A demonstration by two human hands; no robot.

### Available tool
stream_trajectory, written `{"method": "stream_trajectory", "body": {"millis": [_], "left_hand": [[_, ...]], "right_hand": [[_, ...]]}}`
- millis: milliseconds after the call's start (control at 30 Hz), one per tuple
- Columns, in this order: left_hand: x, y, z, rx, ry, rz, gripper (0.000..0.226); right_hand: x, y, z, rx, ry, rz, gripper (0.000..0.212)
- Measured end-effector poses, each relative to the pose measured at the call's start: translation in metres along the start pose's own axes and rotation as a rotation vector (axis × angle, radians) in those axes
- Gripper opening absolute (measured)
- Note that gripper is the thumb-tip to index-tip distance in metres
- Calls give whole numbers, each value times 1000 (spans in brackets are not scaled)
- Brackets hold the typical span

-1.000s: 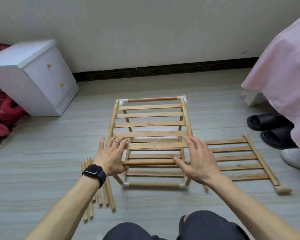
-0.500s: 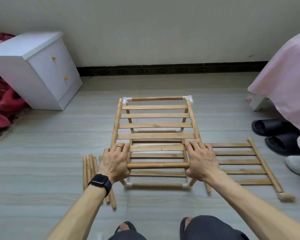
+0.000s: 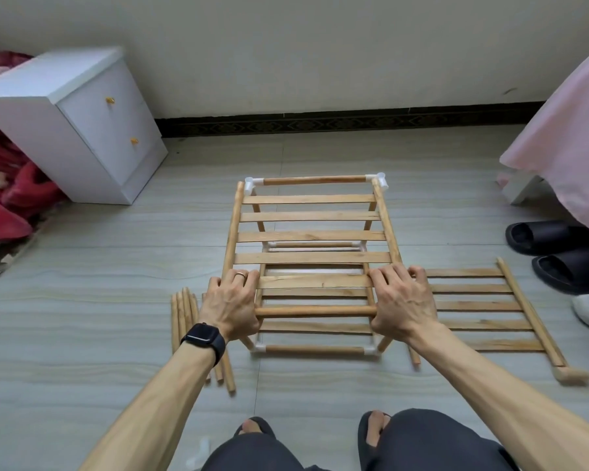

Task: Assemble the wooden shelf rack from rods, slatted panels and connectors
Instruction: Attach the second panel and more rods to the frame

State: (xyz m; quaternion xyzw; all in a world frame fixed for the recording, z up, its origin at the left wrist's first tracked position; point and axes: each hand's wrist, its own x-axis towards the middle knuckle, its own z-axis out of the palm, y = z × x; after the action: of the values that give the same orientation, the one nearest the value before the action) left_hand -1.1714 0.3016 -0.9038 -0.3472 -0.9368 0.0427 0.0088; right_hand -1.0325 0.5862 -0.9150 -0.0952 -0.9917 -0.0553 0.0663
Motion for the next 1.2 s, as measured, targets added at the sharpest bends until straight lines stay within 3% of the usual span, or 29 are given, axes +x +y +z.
{"method": "stream_trajectory", "body": {"millis": [367,467,533,567,667,767,900,1033,1133,1200], "left_hand": [[-3,23,-6,-17,-127,-142,50],[-4,51,-17,-173,-190,-175,73],[-7,70,-29,-289,-242,-113,84],[-7,76,-36,-314,-244,-61,80],[0,71,-57,-318,-100,55,55],[20,37,-68,-341,57,-61,39],[49,-25,-55,-388,-19,-365,51],[63,-52,-27,-638,-43,-547,64],[63,-57,-8,-771,-87,-623,65],[58,-52,1,-813,-104,-597,61]], "right_hand": [[22,22,4,-23,-37,-75,50],[44,31,1,-32,-112,160,75],[51,27,-2,180,-56,453,91],[49,23,-3,353,10,582,90],[26,5,2,890,181,795,68],[-11,-27,3,1200,120,794,62],[-36,-60,1,1261,41,753,59],[-30,-47,3,1208,26,705,46],[-17,-11,7,1211,-23,655,38],[-4,17,11,1151,-40,670,17]]}}
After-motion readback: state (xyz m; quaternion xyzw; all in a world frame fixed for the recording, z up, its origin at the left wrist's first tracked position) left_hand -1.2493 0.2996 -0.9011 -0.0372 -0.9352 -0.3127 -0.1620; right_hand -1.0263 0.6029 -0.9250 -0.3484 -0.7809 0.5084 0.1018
